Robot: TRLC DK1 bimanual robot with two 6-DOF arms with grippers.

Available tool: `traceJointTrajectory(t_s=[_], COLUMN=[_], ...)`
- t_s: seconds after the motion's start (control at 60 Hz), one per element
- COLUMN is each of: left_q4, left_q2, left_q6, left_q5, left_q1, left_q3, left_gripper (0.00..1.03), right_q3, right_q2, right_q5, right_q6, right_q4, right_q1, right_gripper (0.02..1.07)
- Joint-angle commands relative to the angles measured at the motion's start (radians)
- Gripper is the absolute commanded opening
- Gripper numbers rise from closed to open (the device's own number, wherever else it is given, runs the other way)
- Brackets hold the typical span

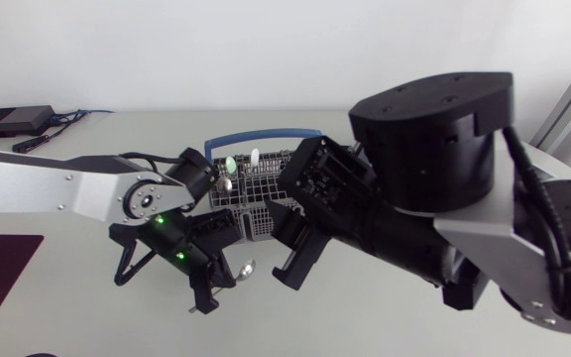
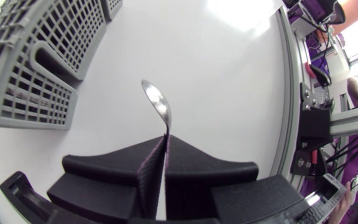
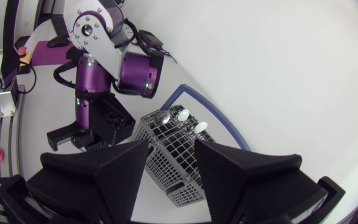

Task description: Unload the cutlery basket into the drawer organizer.

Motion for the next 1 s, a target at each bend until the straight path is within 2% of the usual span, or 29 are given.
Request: traceJointTrajectory(t_s=[0.0,0.167,0.367,0.517,0.6,0.733,0.983], left_q4=[-0.019,-0.019,-0.018,-0.015,0.008,0.157,0.311], left_q2=[-0.073,-0.170,-0.213,-0.230,-0.233,-0.254,-0.268], left_q6=[0.000,-0.019,-0.037,-0.057,-0.095,-0.270,-0.459], left_q5=[0.062,0.255,0.522,0.660,0.686,0.697,0.697], left_q1=[0.041,0.146,0.274,0.296,0.290,0.270,0.277], left_q3=[0.013,0.046,0.091,0.118,0.125,0.126,0.168], left_gripper=[0.18,0.18,0.18,0.19,0.19,0.19,0.19], right_q3=[-0.036,-0.073,-0.119,-0.125,-0.108,-0.062,0.030], right_q2=[-0.033,-0.090,-0.123,-0.093,-0.060,0.002,0.139], right_q5=[0.007,-0.014,-0.204,-0.292,-0.341,-0.439,-0.619], right_q6=[0.039,0.099,0.220,0.301,0.347,0.436,0.528], right_q4=[0.004,-0.001,0.005,0.044,0.064,0.096,0.154], right_q1=[-0.012,-0.043,-0.152,-0.187,-0.204,-0.230,-0.291], right_gripper=[0.59,0.60,0.60,0.60,0.60,0.60,0.60])
